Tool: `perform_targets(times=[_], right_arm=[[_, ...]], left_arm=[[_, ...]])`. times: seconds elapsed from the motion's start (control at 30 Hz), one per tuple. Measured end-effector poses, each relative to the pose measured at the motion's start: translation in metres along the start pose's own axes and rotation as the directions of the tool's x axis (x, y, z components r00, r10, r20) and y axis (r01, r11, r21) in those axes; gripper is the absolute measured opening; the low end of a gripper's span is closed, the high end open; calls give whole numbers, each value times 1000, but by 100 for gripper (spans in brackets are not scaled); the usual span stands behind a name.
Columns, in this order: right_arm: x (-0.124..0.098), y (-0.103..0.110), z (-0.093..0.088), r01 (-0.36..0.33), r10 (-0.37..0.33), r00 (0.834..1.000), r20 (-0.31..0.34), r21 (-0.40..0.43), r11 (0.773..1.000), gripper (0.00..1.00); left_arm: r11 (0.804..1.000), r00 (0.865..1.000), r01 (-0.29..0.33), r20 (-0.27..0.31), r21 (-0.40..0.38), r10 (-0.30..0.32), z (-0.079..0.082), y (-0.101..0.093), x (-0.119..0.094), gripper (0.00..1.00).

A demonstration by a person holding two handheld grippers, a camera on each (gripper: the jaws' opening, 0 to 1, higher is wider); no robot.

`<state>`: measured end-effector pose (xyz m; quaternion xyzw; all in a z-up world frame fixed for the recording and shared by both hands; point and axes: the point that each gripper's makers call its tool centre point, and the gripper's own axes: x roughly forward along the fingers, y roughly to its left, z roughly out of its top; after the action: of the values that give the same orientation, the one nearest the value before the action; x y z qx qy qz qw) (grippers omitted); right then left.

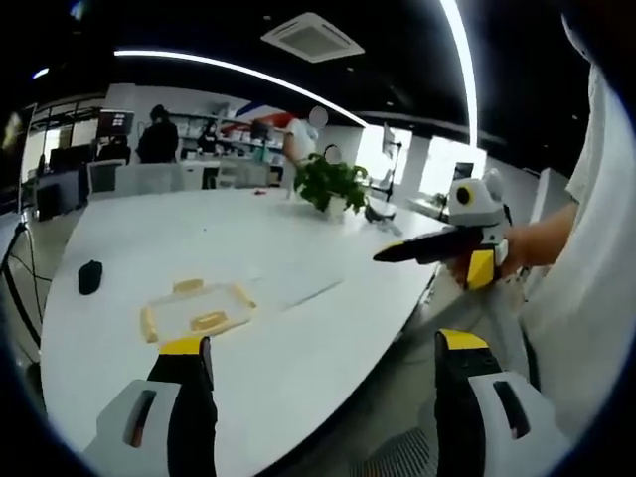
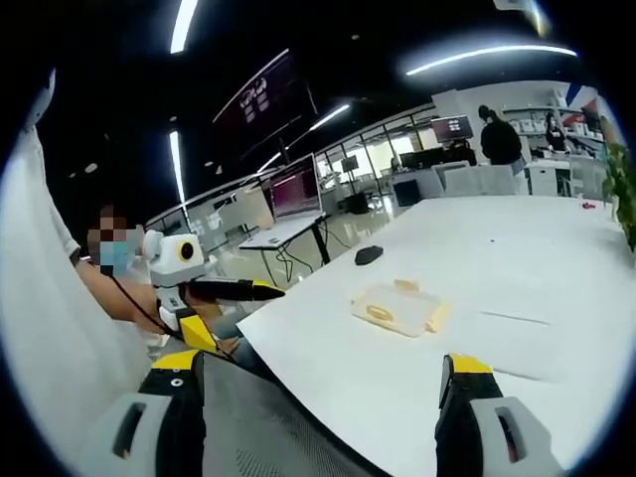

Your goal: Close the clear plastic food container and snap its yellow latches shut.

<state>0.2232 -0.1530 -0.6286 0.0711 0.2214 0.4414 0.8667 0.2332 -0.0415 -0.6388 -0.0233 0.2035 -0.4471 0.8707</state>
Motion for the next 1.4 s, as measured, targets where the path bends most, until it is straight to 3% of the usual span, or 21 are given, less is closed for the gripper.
perform_targets(times=[0.23,0.43,0.73,0.83,1.4], right_arm=[[4,-8,12,-6,6,1000,-11,-52,999,99],[9,-14,19,-10,6,999,-38,-112,994,99],[23,-22,29,-26,17,998,-59,-141,990,99],[26,-28,28,-36,16,995,-101,-192,981,95],[49,-57,54,-51,22,994,-109,-271,961,93]], left_arm=[[999,1000,12,13,33,-12,16,8,-1,92],[999,1000,23,5,22,-24,21,17,-1,90],[997,999,38,-32,65,-36,22,27,5,87],[996,998,45,-45,80,-41,21,33,7,87],[981,994,53,-100,189,-34,38,77,8,88]])
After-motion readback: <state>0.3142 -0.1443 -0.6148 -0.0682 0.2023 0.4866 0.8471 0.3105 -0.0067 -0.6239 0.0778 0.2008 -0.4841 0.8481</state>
